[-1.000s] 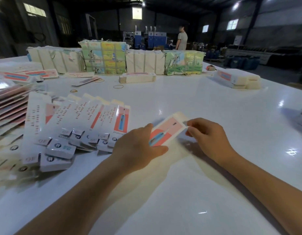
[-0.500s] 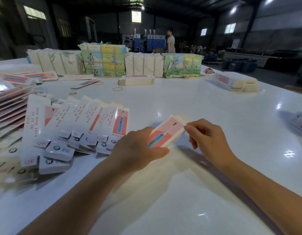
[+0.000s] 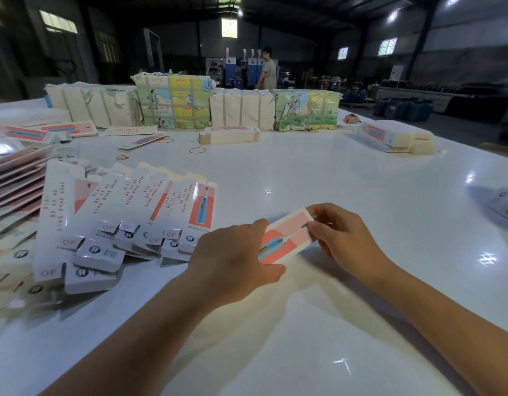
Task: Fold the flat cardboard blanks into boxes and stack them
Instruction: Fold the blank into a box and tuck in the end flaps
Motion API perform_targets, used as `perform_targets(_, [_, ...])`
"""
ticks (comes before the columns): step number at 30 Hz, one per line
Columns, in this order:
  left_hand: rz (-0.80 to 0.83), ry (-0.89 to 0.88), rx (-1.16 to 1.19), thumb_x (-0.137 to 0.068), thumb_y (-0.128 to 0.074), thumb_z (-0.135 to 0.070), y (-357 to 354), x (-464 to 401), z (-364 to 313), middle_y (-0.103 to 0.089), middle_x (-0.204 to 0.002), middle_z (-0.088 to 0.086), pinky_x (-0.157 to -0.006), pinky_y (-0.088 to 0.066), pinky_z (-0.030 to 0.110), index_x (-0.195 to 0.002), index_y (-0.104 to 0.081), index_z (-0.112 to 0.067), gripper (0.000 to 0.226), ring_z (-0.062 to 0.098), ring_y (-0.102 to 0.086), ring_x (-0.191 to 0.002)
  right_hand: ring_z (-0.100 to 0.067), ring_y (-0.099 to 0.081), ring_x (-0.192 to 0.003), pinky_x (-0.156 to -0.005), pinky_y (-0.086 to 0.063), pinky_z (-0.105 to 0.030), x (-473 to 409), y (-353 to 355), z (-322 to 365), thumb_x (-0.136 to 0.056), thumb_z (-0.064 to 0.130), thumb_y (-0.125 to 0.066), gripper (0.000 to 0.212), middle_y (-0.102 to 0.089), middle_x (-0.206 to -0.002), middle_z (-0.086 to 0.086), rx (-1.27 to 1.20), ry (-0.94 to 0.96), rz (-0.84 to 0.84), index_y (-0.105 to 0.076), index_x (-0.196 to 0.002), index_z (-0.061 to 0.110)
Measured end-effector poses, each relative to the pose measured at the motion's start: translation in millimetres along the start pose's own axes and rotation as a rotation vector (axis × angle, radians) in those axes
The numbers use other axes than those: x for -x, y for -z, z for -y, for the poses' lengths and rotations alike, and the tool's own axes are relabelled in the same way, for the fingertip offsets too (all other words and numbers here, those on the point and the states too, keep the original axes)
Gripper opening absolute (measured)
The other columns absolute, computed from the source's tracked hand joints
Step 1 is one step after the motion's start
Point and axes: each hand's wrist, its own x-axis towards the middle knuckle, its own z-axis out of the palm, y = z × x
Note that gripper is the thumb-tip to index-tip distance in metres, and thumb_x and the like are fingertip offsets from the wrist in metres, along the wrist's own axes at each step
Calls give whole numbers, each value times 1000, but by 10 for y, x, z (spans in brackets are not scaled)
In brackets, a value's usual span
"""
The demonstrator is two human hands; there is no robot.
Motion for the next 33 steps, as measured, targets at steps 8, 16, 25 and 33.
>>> perform_targets(8, [-29,-12,-22,-79,-57,-63,-17,14,-29,-60,-115,-12,-68,-49,24,-123,-40,-31,57,10,-63,-89,-1,-51,-56,-54,-37,-10,47,23,19,-92,-1,-47,24,-61,-67,11,137,79,49,-61,-85,18])
perform_targets(16, [-105,13,157,-79,-57,-63,-52,-5,0,-60,-116,-14,-67,-47,20,-126,-40,-35,57,9,-61,-90,-10,-45,-113,-91,-44,-28,-19,113,22,-80,44,-70,72,-36,-132,4,267,71,-225,-36,-141,27])
perform_targets(25, [-86,-26,218,-80,-58,-60,-62,16,-102,-61,-112,-16,-66,-45,12,-126,-38,-41,54,6,-60,-87,-3,-62,-67,-59,-46,-12,86,20,24,-97,34,-42,24,-66,-70,17,239,274,-14,-57,-79,36])
perform_targets(33, [-193,-47,13,-79,-56,-62,-59,11,-110,-60,-118,-15,-55,-30,6,-129,-36,-35,60,8,-61,-86,-19,-68,-75,-63,-57,-32,17,49,49,-100,10,-38,48,-72,-76,-2,-453,-1,63,-78,-77,25])
